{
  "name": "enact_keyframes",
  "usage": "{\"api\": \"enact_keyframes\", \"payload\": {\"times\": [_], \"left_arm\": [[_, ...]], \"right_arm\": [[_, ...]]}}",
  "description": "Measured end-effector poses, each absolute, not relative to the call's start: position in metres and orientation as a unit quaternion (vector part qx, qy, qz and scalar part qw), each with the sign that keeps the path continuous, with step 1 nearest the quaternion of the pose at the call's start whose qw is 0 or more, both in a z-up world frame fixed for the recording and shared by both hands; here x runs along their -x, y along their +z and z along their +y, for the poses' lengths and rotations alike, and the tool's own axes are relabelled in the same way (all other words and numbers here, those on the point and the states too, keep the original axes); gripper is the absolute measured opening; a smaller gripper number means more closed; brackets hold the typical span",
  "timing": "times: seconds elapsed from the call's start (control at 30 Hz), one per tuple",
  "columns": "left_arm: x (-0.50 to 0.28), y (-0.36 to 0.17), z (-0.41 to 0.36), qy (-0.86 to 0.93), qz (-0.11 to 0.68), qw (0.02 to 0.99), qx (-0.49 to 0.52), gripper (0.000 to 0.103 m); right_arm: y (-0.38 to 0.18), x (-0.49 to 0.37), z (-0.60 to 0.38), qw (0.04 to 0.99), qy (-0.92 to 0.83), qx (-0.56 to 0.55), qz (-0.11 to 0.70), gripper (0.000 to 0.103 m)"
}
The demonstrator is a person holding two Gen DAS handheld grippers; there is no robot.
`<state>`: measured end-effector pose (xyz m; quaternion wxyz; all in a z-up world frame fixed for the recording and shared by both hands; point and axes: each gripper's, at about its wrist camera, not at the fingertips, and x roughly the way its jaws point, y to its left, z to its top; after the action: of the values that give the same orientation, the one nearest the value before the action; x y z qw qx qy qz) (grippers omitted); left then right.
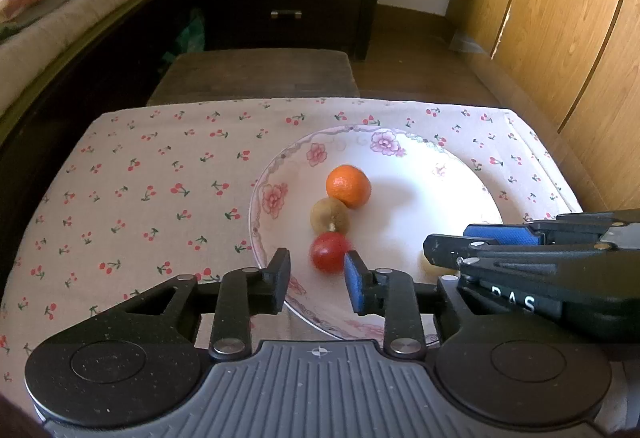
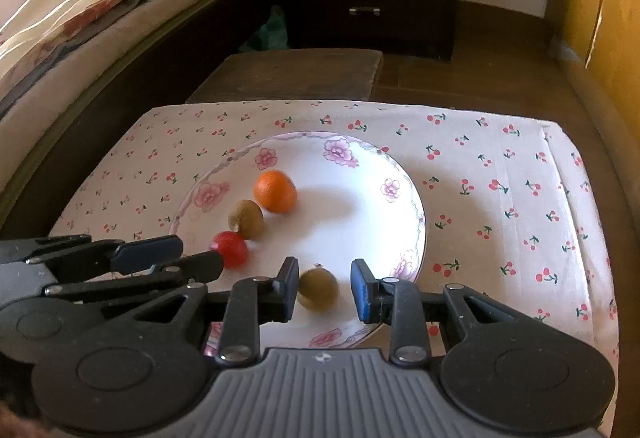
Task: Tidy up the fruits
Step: 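Open both tools to drop the tomato and tan fruit onto the plate, then withdraw both tools from the plate back toward the remaining fruits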
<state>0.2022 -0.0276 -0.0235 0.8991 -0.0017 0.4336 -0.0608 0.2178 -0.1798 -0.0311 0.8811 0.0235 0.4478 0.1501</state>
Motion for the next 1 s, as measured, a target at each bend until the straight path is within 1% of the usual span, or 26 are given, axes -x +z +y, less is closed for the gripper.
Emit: {"api": "enact_keyframes", "payload": {"times": [0.17,0.4,0.47,0.63,1.0], "left_arm": [[-0.200,-0.020,-0.026,-0.059,0.430,0.901,0.004,0.048],[-0.190,-0.010,-0.028,-0.059,0.414,0.908,-0.009,0.052],[-0.186,-0.005,-0.028,-0.059,0.408,0.911,-0.010,0.055],[-0.172,0.004,-0.027,-0.057,0.392,0.918,-0.022,0.058],[-0.141,0.017,-0.029,-0.060,0.374,0.925,-0.036,0.060]], "right_arm": [[-0.031,-0.217,-0.182,0.882,0.146,-0.029,0.446,0.032],[-0.019,-0.207,-0.182,0.891,0.136,-0.017,0.433,0.035],[-0.014,-0.202,-0.182,0.894,0.134,-0.011,0.428,0.035],[-0.006,-0.190,-0.180,0.897,0.134,-0.002,0.421,0.038],[0.006,-0.160,-0.182,0.902,0.131,-0.005,0.412,0.039]]}}
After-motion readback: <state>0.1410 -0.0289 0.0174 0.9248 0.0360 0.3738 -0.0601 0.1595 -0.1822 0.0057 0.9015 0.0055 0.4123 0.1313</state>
